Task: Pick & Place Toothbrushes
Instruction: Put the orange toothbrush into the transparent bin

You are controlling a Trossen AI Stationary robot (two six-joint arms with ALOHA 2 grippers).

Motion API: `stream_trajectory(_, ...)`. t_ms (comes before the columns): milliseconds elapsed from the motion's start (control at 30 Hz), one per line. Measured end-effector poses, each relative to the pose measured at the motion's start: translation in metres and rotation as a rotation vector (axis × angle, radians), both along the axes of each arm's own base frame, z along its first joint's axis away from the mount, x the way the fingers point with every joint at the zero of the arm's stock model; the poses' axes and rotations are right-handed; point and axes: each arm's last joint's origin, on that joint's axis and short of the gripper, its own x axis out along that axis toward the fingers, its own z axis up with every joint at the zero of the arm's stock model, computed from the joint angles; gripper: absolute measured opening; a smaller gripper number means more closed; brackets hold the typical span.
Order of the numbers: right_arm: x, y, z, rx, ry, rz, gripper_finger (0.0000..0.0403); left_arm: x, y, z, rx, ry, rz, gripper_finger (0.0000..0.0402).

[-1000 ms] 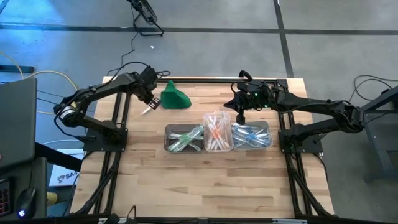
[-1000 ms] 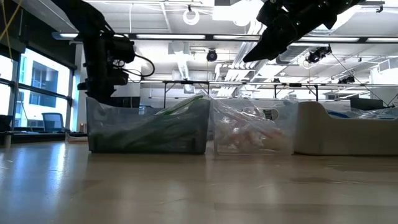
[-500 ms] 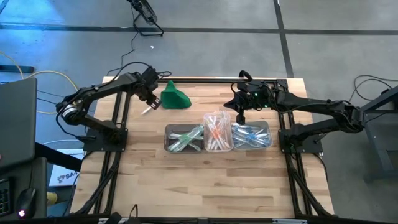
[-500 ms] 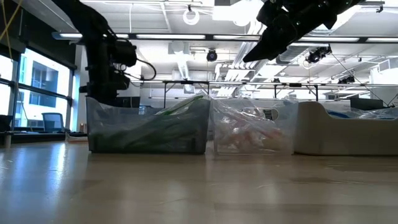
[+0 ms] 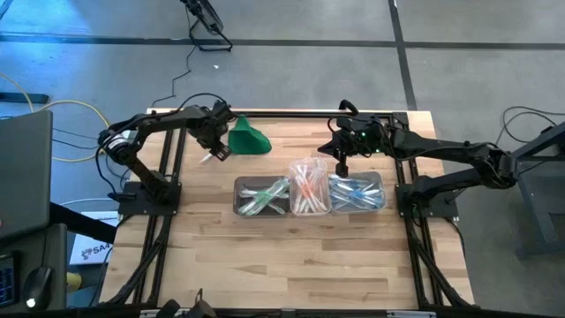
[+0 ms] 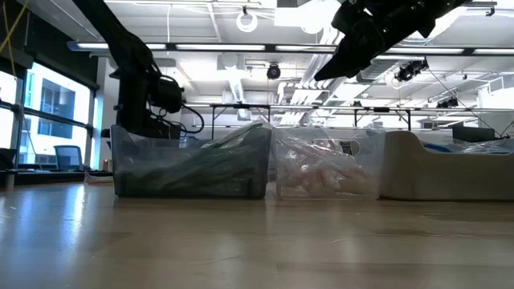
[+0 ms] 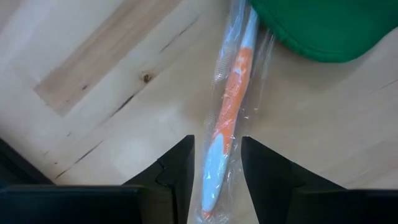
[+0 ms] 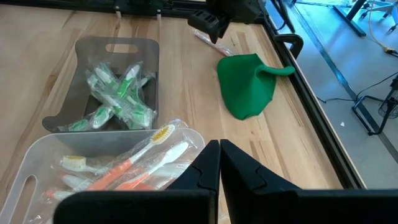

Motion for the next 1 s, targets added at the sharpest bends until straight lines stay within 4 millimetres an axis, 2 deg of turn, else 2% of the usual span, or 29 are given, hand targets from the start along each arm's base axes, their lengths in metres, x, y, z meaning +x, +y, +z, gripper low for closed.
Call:
stream_trajectory(300, 0.0, 0.0, 0.0, -0.001, 0.0, -0.001, 0.0004, 0.004, 0.004, -0.018, -0.056, 0.035, -0.001, 0.0127)
stream_trajectory(567, 0.0, 0.0, 0.0, -0.001, 0.0, -0.001, 0.0004, 0.006, 0.005, -0.024, -0.076, 0.039, -0.002, 0.0122)
stream_trajectory(667, 0.0, 0.0, 0.0, -0.001, 0.0, -0.001, 0.0004, 0.006, 0.004, -0.024, -0.095, 0.034, -0.003, 0.0096)
stream_trajectory(867, 0.0, 0.0, 0.0, -0.001, 0.0, -0.002, 0.0004, 0.005, 0.003, -0.024, -0.109, 0.034, -0.008, 0.0017)
stream_trajectory(1000, 0.0, 0.0, 0.0, -0.001, 0.001, -0.001, 0.0004, 0.006, 0.003, -0.024, -0.109, 0.034, -0.011, 0.0023)
